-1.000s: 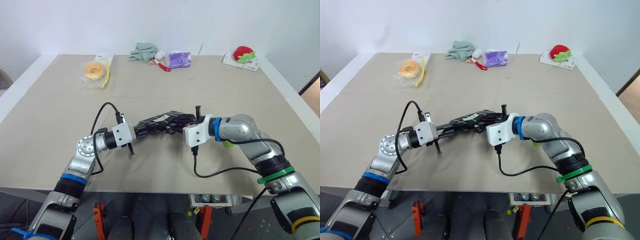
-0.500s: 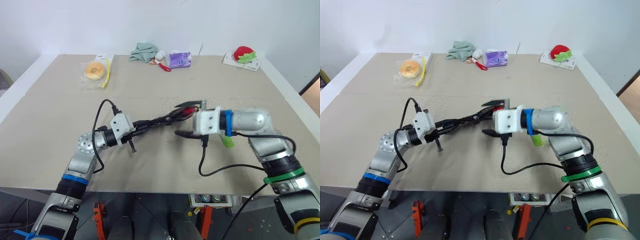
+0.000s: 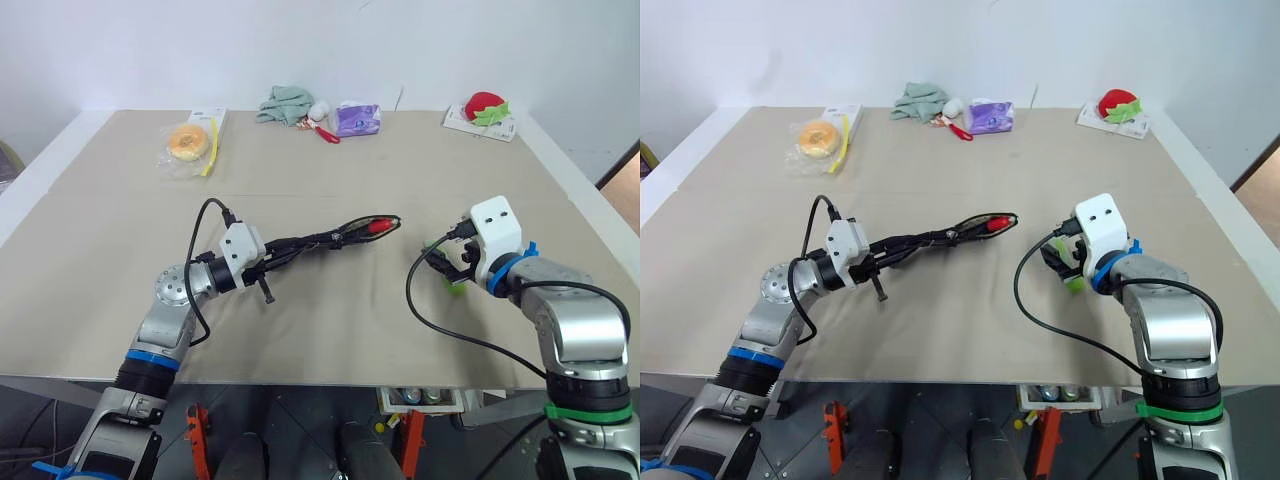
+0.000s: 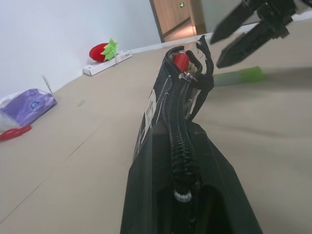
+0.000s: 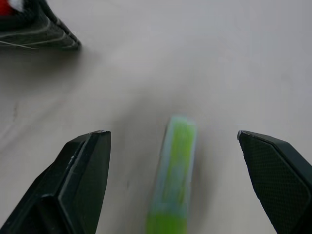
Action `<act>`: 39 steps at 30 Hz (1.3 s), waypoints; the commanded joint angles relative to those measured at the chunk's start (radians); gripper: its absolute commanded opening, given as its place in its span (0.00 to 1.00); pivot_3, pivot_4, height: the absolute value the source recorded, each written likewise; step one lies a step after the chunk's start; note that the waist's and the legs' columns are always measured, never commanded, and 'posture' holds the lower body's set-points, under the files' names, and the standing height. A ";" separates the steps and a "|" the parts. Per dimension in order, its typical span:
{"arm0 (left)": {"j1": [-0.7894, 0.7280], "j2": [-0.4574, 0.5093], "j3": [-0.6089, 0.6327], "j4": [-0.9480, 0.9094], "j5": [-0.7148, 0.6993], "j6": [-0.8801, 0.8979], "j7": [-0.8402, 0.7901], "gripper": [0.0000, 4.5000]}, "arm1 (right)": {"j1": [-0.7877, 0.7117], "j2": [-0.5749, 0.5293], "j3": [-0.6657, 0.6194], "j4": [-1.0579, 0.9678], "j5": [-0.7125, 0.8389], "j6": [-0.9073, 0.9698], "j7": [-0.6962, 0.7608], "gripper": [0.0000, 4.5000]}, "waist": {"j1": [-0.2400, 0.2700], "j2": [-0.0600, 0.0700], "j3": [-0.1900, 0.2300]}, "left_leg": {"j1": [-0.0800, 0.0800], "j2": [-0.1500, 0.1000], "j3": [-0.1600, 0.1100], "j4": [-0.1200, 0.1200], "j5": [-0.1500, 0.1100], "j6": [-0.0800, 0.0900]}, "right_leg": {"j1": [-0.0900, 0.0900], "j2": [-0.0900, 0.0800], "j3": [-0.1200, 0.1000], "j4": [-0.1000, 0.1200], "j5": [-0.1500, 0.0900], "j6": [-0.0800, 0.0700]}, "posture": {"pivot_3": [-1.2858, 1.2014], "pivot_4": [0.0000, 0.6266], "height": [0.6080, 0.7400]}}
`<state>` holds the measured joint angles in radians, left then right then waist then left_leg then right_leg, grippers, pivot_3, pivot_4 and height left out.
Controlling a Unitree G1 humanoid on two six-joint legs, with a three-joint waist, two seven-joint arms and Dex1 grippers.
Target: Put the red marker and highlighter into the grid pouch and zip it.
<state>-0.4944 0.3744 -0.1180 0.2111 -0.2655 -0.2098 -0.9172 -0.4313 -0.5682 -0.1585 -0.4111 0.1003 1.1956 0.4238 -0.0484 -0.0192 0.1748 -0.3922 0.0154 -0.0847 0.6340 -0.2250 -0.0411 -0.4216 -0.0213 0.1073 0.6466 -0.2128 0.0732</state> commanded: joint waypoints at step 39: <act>-0.044 -0.027 0.015 -0.014 -0.001 -0.007 -0.011 0.00 | -0.052 -0.532 0.174 0.166 -0.016 -0.933 0.636 0.22 | -0.001 -0.001 0.002 | 0.000 -0.001 0.002 0.001 0.000 0.000 | 0.001 -0.001 0.001 -0.001 -0.001 0.002 | 0.52 0.24 0.99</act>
<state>-0.5193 0.3437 -0.1181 0.2245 -0.2631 -0.2094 -0.9262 -0.4493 -1.0895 0.0120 -0.2569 0.1179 0.2957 1.0575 -0.0492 -0.0198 0.1764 -0.3921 0.0149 -0.0824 0.6349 -0.2254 -0.0408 -0.4210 -0.0225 0.1086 0.6451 -0.2138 0.0754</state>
